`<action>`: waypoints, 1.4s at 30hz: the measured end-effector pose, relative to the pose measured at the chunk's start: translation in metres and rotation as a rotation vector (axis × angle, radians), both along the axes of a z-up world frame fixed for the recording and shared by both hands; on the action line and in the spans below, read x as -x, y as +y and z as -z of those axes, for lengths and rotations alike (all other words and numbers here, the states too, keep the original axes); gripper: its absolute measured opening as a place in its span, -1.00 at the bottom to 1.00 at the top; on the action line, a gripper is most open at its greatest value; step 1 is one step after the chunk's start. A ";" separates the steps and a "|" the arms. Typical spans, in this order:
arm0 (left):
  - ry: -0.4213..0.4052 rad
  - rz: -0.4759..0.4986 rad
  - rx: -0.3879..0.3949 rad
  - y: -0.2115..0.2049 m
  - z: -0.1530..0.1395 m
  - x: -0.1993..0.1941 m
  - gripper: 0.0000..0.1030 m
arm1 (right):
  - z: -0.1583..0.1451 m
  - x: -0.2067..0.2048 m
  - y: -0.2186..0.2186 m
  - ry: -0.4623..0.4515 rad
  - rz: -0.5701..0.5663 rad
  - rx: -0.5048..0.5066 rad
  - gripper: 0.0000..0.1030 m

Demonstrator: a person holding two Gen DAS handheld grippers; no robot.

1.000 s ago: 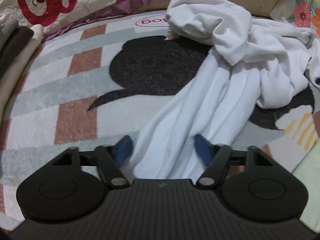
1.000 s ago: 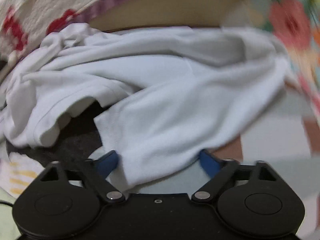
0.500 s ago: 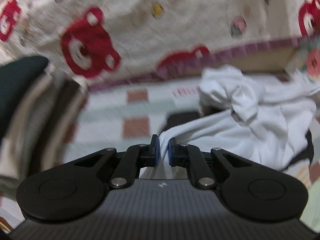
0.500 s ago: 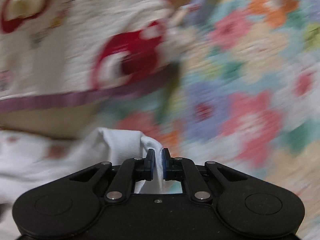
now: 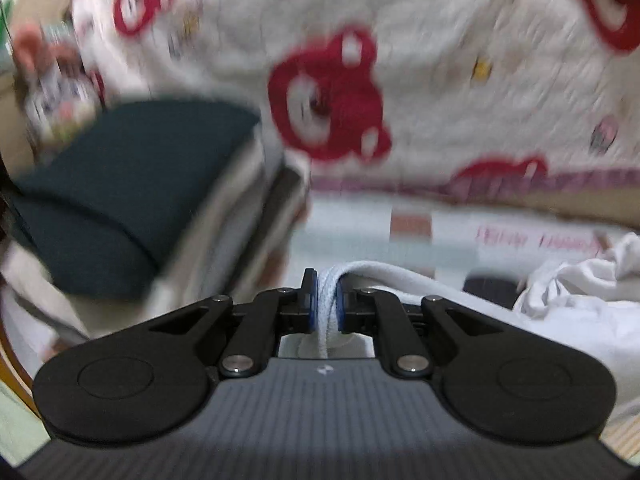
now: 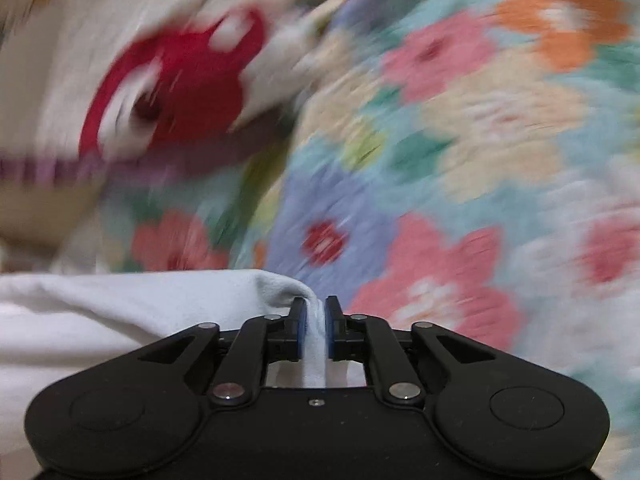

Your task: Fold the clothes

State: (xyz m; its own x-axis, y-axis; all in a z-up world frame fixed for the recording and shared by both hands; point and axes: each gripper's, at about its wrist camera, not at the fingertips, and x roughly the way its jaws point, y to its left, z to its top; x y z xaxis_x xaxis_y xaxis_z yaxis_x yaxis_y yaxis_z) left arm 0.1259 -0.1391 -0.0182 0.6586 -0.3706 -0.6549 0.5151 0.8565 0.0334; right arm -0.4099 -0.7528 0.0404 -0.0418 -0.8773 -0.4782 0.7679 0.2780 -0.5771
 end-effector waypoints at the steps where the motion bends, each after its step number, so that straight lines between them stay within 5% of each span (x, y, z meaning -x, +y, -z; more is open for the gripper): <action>1: 0.024 0.008 -0.021 -0.004 0.014 -0.004 -0.82 | 0.012 -0.007 -0.004 0.035 0.007 -0.024 -0.67; 4: 0.072 0.001 -0.053 -0.011 0.044 -0.008 -0.82 | 0.058 -0.039 0.014 0.069 0.008 -0.099 -0.34; 5: 0.074 -0.004 -0.043 -0.011 0.048 -0.005 -0.81 | 0.065 -0.047 0.027 0.034 -0.020 -0.115 -0.07; 7: 0.066 -0.005 -0.047 -0.009 0.051 -0.002 -0.80 | 0.074 -0.062 0.058 -0.027 -0.102 -0.147 0.05; 15: 0.019 0.008 -0.124 0.002 0.052 0.004 -0.60 | 0.082 -0.159 0.170 -0.038 -0.617 -0.346 0.08; 19: 0.067 -0.073 -0.101 0.020 0.051 0.009 -0.59 | 0.080 -0.216 0.206 -0.031 -0.832 -0.448 0.08; 25: 0.068 -0.166 -0.065 0.048 0.041 0.024 -0.55 | 0.104 -0.262 0.238 -0.139 -0.922 -0.669 0.09; 28: 0.015 -0.091 -0.067 0.048 0.030 0.040 -0.51 | 0.119 -0.274 0.242 -0.211 -0.892 -0.761 0.13; 35: 0.138 0.291 0.068 -0.018 0.033 0.090 -0.17 | 0.156 -0.310 0.236 -0.313 -0.851 -0.834 0.12; 36: 0.155 0.346 0.087 -0.027 0.033 0.097 -0.15 | 0.160 -0.315 0.235 -0.340 -0.851 -0.845 0.04; 38: 0.190 0.455 0.126 -0.046 0.034 0.111 -0.10 | 0.164 -0.323 0.231 -0.396 -0.845 -0.866 -0.84; 42: 0.200 0.608 0.106 -0.090 0.046 0.140 0.03 | 0.148 -0.327 0.232 -0.518 -0.853 -0.817 -0.87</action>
